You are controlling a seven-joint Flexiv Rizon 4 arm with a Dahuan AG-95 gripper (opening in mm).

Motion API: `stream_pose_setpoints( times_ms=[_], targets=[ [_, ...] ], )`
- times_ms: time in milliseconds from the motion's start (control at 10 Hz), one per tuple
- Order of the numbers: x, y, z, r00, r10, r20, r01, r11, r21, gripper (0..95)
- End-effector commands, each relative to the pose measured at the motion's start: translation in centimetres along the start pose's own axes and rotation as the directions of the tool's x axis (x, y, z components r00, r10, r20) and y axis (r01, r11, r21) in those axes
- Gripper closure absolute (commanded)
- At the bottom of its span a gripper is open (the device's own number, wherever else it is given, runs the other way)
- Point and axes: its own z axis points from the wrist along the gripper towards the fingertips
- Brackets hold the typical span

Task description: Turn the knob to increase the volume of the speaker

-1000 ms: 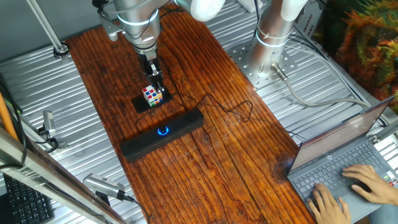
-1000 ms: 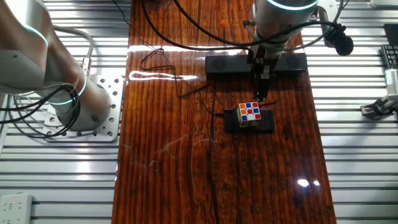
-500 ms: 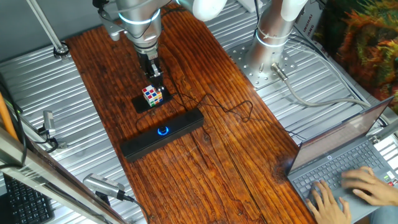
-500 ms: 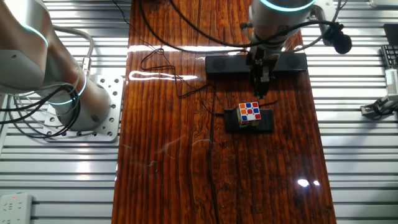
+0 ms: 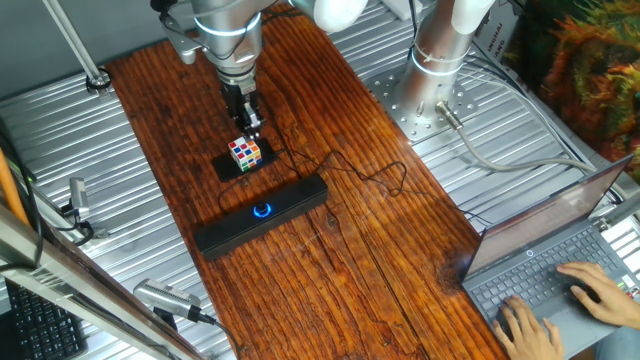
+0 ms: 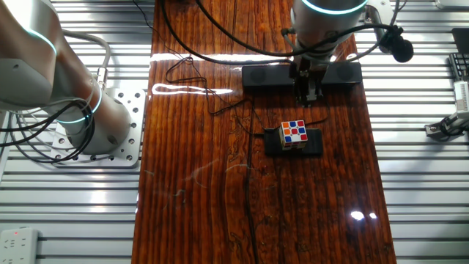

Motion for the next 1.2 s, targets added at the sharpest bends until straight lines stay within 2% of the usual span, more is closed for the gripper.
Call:
stream_pose_setpoints(
  times_ms=[100,500,1200],
  targets=[
    [0.15,-0.02,-0.06,1.0,0.0,0.001,0.0,1.0,0.002,95.0],
    [0.2,0.04,-0.15,1.0,0.007,-0.004,-0.007,1.0,0.004,95.0],
    [0.17,0.2,-0.38,1.0,0.029,0.004,-0.029,1.0,0.002,95.0]
  ],
)
